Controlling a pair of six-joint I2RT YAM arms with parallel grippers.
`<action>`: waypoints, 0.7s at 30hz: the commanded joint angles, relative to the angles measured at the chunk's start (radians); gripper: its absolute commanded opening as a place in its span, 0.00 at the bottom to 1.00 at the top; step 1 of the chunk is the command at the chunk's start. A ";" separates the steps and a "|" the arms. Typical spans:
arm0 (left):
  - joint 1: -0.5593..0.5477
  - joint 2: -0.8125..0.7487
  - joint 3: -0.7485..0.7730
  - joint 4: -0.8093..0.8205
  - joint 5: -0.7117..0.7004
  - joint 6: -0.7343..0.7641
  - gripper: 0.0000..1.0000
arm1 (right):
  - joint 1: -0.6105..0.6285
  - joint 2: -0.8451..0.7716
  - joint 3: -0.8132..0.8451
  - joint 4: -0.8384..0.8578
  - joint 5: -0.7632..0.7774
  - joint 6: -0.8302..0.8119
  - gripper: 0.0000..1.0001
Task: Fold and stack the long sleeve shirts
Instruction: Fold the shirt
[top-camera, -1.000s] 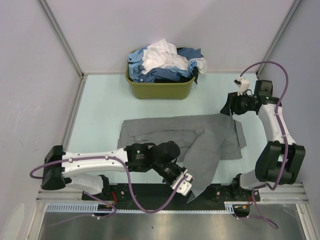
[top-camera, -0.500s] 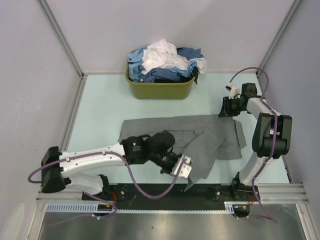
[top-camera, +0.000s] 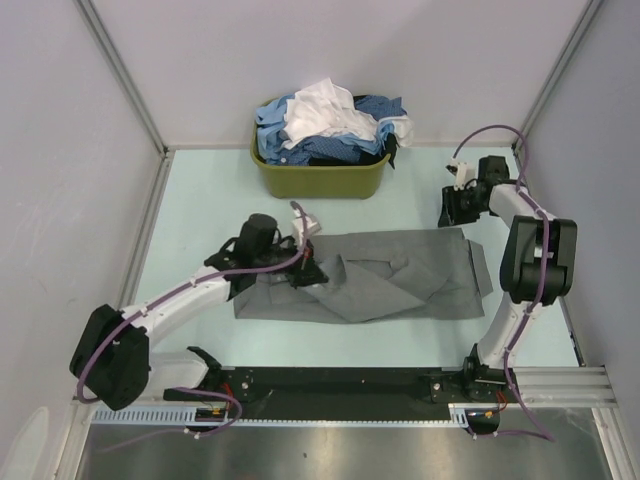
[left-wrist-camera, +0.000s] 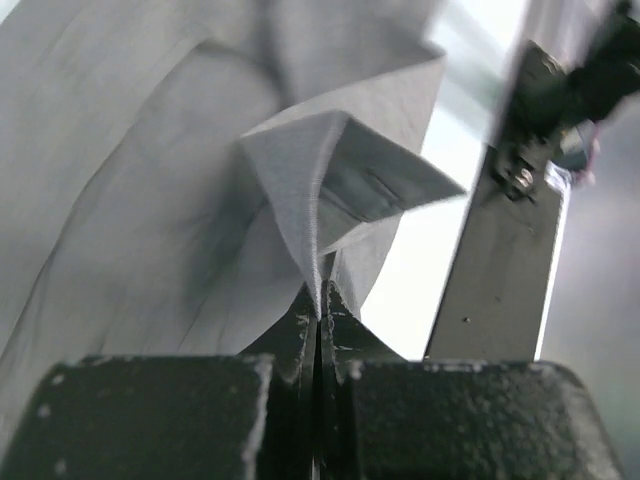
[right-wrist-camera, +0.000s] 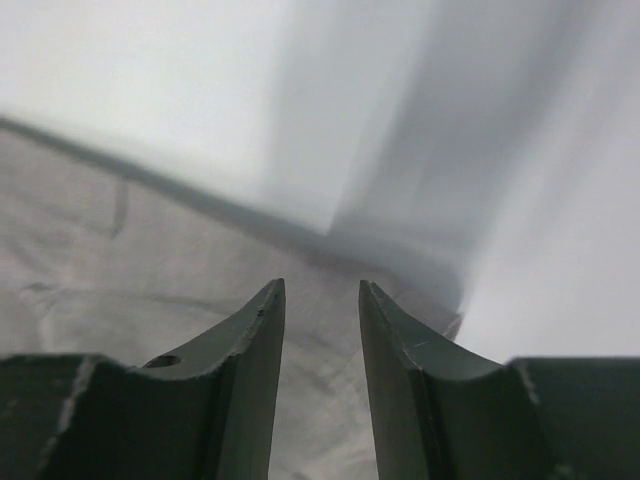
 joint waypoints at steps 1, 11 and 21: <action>0.128 -0.076 -0.059 0.145 0.066 -0.203 0.00 | 0.033 -0.172 0.014 -0.117 -0.090 -0.083 0.42; 0.294 -0.128 -0.212 0.140 -0.041 -0.202 0.00 | 0.056 -0.153 -0.042 -0.238 -0.115 -0.162 0.38; 0.380 -0.031 -0.226 0.139 -0.096 -0.113 0.24 | 0.056 -0.147 -0.035 -0.295 -0.108 -0.188 0.37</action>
